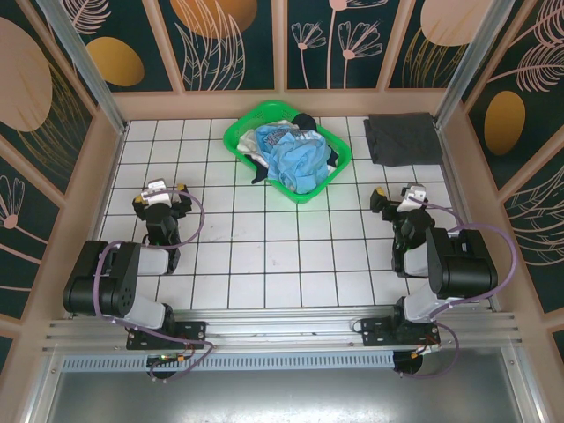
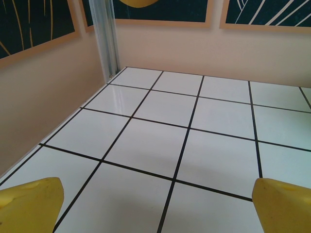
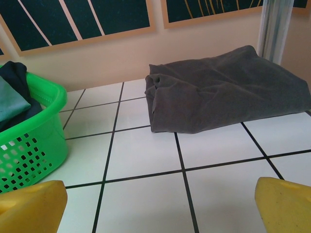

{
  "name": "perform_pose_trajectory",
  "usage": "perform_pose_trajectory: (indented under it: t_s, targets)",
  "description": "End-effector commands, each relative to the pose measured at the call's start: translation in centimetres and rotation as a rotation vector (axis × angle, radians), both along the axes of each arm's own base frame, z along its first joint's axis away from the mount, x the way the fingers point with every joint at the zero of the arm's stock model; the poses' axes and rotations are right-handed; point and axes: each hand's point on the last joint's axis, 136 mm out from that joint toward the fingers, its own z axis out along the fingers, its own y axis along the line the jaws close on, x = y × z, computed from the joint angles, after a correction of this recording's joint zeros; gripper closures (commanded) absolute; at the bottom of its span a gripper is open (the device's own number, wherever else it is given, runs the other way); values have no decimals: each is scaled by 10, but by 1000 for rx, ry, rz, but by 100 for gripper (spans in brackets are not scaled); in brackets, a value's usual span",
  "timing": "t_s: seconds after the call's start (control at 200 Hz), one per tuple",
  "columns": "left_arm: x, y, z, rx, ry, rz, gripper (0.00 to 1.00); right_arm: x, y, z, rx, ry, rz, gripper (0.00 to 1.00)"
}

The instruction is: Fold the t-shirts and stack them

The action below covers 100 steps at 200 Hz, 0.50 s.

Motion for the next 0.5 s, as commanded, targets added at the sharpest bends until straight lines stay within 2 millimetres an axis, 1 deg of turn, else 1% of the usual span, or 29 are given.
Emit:
perform_pose_trajectory:
  t_s: [0.0, 0.275, 0.345, 0.41, 0.455, 0.495]
  targets:
    - [4, 2, 14, -16, -54, 9, 1, 4, 1, 5, -13, -16, 12, 1]
    - [3, 4, 15, -13, -56, 20, 1, 4, 1, 5, -13, -15, 13, 1]
    - [11, 8, 15, -17, -21, 50, 1, 3, 0, 5, -12, -19, 9, 1]
    - [21, 9, 16, -20, 54, 66, 1, 1, -3, 6, -6, -25, -14, 1]
    - [28, 7, 26, -51, 83, 66, 1, -2, -6, 13, -10, -45, -44, 1]
    - [31, 7, 43, -103, 52, 77, 1, -7, -6, 22, -32, -65, -67, 1]
